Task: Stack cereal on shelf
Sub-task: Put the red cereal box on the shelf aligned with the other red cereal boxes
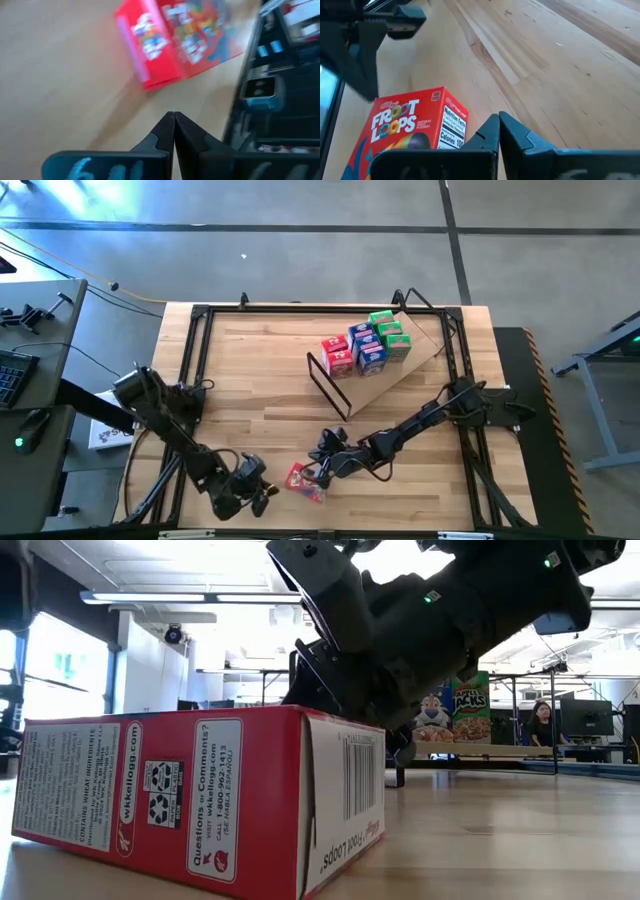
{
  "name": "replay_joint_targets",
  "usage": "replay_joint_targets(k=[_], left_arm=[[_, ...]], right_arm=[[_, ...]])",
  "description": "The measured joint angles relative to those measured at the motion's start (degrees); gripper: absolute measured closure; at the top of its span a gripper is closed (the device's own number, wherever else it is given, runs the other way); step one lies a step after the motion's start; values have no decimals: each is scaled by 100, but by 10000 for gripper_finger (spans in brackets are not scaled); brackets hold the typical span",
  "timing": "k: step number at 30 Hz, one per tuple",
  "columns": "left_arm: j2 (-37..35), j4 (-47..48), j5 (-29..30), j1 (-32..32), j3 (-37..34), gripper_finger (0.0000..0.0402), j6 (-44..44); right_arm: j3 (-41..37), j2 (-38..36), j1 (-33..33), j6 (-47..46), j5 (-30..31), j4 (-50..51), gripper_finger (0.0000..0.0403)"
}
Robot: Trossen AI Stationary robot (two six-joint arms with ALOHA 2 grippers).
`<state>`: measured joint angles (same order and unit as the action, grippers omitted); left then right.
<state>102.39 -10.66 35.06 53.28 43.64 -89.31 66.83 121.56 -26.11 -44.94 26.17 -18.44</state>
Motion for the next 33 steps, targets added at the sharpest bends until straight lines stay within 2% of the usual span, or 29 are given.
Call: replay_joint_targets(k=[5, 11, 17, 25, 29, 33], left_arm=[[440, -929, 61, -274, 51, 399, 566], [533, -644, 389, -617, 76, 399, 666], [512, -559, 305, -896, 72, 399, 950], [463, -695, 14, -574, 70, 399, 513], [543, -831, 290, -585, 81, 399, 334], [572, -986, 345, -714, 77, 399, 520]], right_arm=[[0, 0, 18, 15, -136, -11, 403], [0, -4, 13, 130, -224, 72, 403], [-2, -15, 38, -37, -212, 472, 403], [-4, -13, 61, -302, -828, 571, 403], [-4, -11, 112, -311, -944, 438, 403], [-10, -4, 150, -307, -1059, 309, 403]])
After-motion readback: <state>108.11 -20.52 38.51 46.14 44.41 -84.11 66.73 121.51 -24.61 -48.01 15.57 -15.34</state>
